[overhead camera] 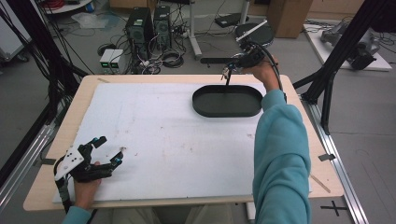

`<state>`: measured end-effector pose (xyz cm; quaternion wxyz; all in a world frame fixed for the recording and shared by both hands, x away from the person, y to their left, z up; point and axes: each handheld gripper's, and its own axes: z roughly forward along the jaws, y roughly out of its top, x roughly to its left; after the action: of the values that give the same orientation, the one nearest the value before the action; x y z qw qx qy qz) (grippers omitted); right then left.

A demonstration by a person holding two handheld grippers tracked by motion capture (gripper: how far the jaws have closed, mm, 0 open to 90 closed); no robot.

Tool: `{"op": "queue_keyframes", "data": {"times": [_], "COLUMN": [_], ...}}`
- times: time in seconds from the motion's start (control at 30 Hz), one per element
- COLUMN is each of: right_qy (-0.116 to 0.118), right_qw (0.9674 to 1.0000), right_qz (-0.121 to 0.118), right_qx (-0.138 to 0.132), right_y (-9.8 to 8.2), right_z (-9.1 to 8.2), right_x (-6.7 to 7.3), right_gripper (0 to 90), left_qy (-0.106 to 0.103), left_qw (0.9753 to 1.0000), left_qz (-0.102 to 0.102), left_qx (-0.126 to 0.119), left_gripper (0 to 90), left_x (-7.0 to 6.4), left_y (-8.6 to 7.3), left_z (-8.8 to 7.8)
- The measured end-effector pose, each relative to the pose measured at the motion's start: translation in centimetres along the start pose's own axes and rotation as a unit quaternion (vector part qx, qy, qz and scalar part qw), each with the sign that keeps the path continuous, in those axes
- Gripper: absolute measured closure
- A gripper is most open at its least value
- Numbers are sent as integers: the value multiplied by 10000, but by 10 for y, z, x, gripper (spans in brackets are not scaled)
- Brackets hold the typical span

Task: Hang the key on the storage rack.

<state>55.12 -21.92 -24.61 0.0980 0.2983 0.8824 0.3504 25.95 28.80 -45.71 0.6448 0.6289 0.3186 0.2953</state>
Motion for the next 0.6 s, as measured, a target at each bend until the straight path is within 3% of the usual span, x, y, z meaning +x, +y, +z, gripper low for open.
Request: {"op": "queue_keyframes", "data": {"times": [0.6], "right_qy": [-307], "right_qw": [9994], "right_qz": [97], "right_qx": [155], "right_y": [1], "right_z": [12], "right_x": [-3], "right_gripper": [887], "left_qy": [-3], "left_qw": [10000], "left_qz": [12], "left_qx": [5], "left_gripper": [121], "left_x": [0], "left_y": [0], "left_z": [0]}}
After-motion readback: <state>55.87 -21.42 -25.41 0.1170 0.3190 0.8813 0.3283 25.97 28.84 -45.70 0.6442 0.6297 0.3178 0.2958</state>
